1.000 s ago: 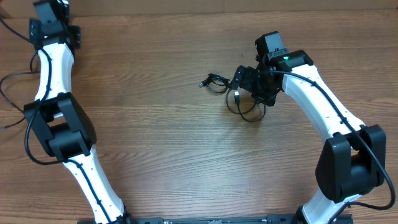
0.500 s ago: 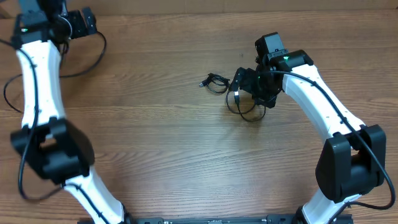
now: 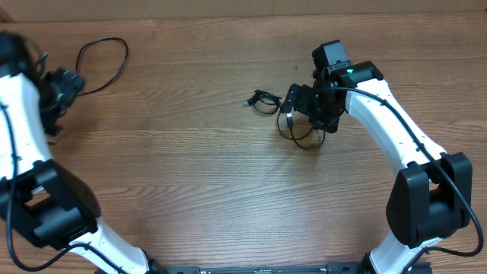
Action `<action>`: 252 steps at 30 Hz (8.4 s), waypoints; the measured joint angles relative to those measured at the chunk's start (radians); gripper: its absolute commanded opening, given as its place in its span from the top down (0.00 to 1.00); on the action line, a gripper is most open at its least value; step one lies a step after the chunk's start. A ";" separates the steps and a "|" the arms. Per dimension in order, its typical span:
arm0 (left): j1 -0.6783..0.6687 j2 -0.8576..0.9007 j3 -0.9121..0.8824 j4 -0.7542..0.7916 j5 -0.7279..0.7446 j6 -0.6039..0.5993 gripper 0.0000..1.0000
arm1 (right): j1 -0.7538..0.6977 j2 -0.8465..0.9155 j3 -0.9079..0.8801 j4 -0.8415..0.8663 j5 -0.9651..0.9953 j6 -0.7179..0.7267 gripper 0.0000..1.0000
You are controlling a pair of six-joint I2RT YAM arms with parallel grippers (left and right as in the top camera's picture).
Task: Untangle cables
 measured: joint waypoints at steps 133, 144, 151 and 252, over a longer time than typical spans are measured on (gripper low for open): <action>0.129 0.531 0.533 0.571 0.296 0.198 0.96 | 0.000 0.000 0.000 -0.016 -0.063 -0.010 0.00; 0.129 0.361 0.828 0.002 0.151 0.240 0.96 | -0.105 -0.160 0.000 -0.132 0.009 -0.033 0.00; 0.113 0.119 0.850 -0.288 0.238 0.272 0.87 | -0.264 -0.355 0.000 -0.230 0.057 -0.107 0.00; -0.230 0.376 -0.076 0.659 -0.241 0.423 0.96 | -0.280 -0.291 -0.100 -0.098 0.131 -0.142 0.00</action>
